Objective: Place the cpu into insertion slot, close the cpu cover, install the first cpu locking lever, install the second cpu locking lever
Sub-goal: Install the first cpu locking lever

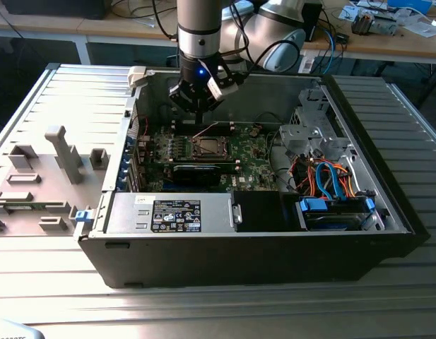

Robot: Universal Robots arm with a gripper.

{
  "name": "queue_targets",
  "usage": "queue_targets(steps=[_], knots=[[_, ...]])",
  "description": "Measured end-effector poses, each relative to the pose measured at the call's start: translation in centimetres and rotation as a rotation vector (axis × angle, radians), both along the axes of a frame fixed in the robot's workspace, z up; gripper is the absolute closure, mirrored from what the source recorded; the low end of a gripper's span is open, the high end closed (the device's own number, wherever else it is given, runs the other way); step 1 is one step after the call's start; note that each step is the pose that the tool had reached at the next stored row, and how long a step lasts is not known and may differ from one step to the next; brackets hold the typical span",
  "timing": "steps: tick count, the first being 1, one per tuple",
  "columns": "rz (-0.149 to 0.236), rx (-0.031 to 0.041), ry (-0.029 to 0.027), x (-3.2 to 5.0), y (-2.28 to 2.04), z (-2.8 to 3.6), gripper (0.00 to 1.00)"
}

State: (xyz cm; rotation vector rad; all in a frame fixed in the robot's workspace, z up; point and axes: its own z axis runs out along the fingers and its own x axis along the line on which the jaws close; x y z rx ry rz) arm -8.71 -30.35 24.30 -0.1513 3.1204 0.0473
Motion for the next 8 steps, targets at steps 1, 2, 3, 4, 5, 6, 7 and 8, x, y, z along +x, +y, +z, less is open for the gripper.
queue_targets(steps=[1,2,3,4,5,6,7,8], knots=[[0.000,0.0000,0.0000,0.00,0.00,-0.06,0.89],[0.000,0.0000,0.0000,0.00,0.00,-0.09,0.89],[0.000,0.0000,0.0000,0.00,0.00,-0.15,0.89],[0.000,0.0000,0.0000,0.00,0.00,-0.20,0.89],[0.000,0.0001,0.0000,0.00,0.00,-0.25,0.89],[0.000,0.0001,0.0000,0.00,0.00,-0.36,0.89],[0.000,0.0001,0.0000,0.00,0.00,-0.42,0.89],[0.000,0.0001,-0.0001,0.00,0.01,-0.48,0.89]])
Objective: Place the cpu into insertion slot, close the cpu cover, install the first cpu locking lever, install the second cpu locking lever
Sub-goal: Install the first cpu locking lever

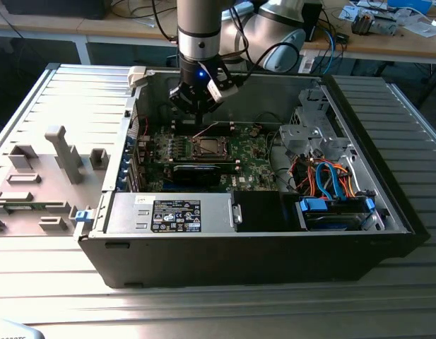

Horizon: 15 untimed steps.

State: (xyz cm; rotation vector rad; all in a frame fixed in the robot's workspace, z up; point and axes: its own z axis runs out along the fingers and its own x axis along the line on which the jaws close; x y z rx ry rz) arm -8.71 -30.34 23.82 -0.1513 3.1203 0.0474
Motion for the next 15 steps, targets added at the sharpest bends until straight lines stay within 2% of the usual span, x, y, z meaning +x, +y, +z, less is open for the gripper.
queue_targets(steps=[3,8,15], knots=[[0.000,0.0002,-0.0001,0.03,0.17,-0.33,0.89],[0.000,0.0000,0.0001,0.49,0.20,-0.81,0.89],[0.000,0.0000,0.0001,0.73,0.20,-1.30,0.89]])
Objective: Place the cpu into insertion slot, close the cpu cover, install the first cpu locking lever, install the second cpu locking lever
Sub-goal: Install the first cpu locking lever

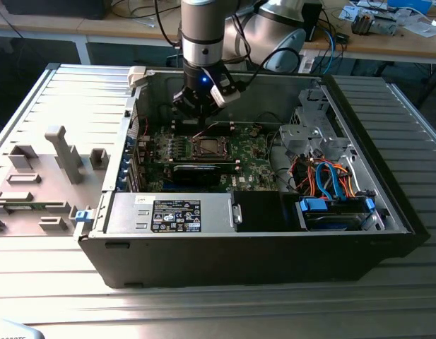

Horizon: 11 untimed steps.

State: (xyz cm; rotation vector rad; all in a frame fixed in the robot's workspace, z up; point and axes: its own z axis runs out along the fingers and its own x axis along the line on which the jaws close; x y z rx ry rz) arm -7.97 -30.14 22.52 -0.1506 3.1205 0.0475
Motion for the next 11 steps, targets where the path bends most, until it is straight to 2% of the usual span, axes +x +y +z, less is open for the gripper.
queue_targets(steps=[11], knots=[[0.000,0.0000,0.0001,0.64,0.02,-1.13,0.89]])
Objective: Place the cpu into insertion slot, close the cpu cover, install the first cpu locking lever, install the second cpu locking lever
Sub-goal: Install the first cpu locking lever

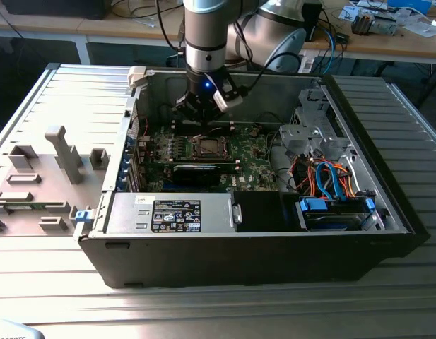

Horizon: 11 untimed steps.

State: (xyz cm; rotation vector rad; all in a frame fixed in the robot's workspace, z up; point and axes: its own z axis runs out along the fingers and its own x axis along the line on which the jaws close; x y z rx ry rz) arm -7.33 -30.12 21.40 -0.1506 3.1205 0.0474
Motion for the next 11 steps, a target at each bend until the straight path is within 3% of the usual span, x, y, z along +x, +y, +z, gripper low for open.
queue_targets(steps=[11], knots=[[0.000,-0.0002,0.0001,0.90,0.00,-1.01,0.89]])
